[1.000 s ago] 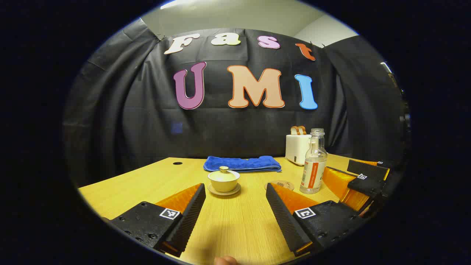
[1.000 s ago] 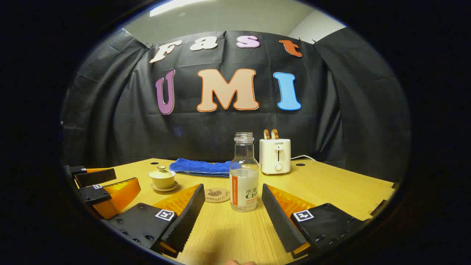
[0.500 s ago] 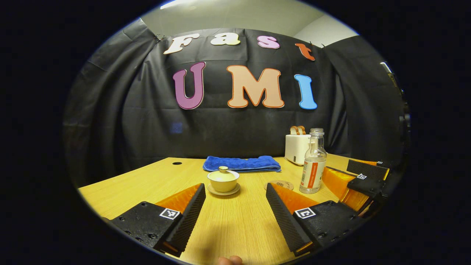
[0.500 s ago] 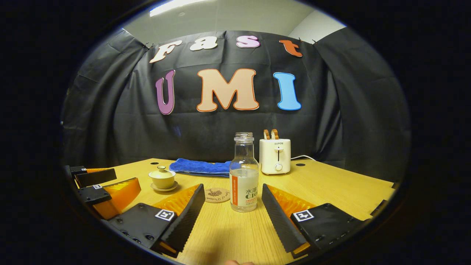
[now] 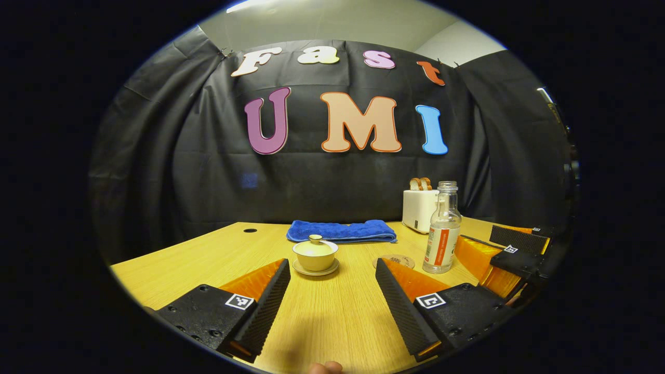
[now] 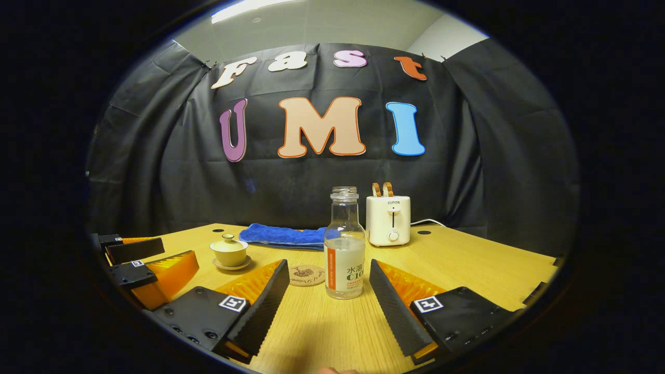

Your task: Open the teacup lid with one hand, grasp the water bottle and pour water into the teacup with the other hand; after pouring, place the water bottle on the coaster and then close the teacup lid.

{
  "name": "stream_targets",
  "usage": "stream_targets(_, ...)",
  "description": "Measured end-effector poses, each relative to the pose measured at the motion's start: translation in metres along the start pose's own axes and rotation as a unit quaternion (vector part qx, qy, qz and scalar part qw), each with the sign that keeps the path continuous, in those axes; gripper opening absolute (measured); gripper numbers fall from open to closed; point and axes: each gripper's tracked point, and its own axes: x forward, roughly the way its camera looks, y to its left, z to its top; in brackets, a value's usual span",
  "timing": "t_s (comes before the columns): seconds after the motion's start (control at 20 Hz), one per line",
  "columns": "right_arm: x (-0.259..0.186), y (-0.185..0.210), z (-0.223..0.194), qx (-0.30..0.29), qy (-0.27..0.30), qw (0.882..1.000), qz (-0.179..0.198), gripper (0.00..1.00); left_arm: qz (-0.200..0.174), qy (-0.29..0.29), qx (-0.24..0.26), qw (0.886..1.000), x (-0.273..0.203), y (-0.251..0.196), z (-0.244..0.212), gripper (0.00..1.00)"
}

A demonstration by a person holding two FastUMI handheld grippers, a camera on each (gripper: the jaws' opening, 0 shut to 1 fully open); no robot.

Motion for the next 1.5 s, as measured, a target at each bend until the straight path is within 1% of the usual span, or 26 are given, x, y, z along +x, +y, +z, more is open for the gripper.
stream_targets(0.05,0.0,0.0,0.001,0.0,0.0,1.0,0.0,0.97,0.0,0.0,0.0,1.0,0.0,0.0,0.0,1.0)
stream_targets(0.1,0.0,0.0,0.0,0.0,0.0,1.0,0.0,0.97,0.001,0.0,0.0,1.0,0.0,0.001,0.0,0.97)
stream_targets(0.4,0.0,-0.001,-0.001,0.0,0.001,1.0,0.0,0.97,0.011,-0.003,0.001,1.0,0.007,0.004,-0.002,0.96)
stream_targets(0.45,0.001,0.0,0.0,0.0,0.0,1.0,0.002,0.99,0.013,-0.003,0.001,1.0,0.012,0.004,-0.002,0.96)
stream_targets(0.65,0.008,-0.005,-0.001,0.0,0.001,1.0,0.004,1.0,0.014,-0.003,0.001,1.0,0.05,0.016,0.002,0.96)
stream_targets(0.7,0.011,-0.009,-0.001,0.0,0.001,1.0,0.0,0.97,0.016,-0.005,0.002,1.0,0.061,0.019,0.001,0.96)
stream_targets(0.85,0.015,-0.022,0.0,0.0,0.001,1.0,-0.015,0.99,0.026,-0.002,0.003,1.0,0.095,0.028,0.0,0.96)
stream_targets(0.9,0.016,-0.025,-0.001,-0.001,0.0,1.0,-0.018,0.99,0.026,0.001,0.004,1.0,0.108,0.028,-0.002,0.93)
stream_targets(0.95,0.017,-0.027,0.0,-0.001,0.0,1.0,-0.02,0.97,0.022,0.0,0.005,1.0,0.117,0.028,-0.001,0.96)
stream_targets(1.0,0.018,-0.028,0.001,-0.001,0.0,1.0,-0.022,0.99,0.021,0.001,0.004,1.0,0.126,0.029,-0.001,0.96)
stream_targets(1.05,0.019,-0.029,0.001,-0.001,0.0,1.0,-0.022,0.97,0.027,0.003,0.005,1.0,0.135,0.032,-0.002,0.96)
stream_targets(1.2,0.02,-0.033,0.0,-0.001,0.0,1.0,-0.027,0.97,0.035,0.02,0.011,0.999,0.159,0.036,-0.009,0.96)
stream_targets(1.25,0.021,-0.035,0.001,-0.001,0.0,1.0,-0.028,1.0,0.038,0.026,0.014,0.999,0.166,0.037,-0.011,0.96)
stream_targets(1.3,0.022,-0.036,0.001,-0.001,0.0,1.0,-0.029,0.97,0.043,0.034,0.017,0.998,0.171,0.04,-0.013,0.96)
stream_targets(1.4,0.022,-0.038,0.0,-0.001,0.0,0.999,-0.032,0.97,0.053,0.05,0.023,0.997,0.181,0.045,-0.018,0.96)
stream_targets(1.5,0.023,-0.04,0.001,-0.001,0.0,0.999,-0.035,0.97,0.048,0.06,0.03,0.997,0.187,0.042,-0.021,0.96)
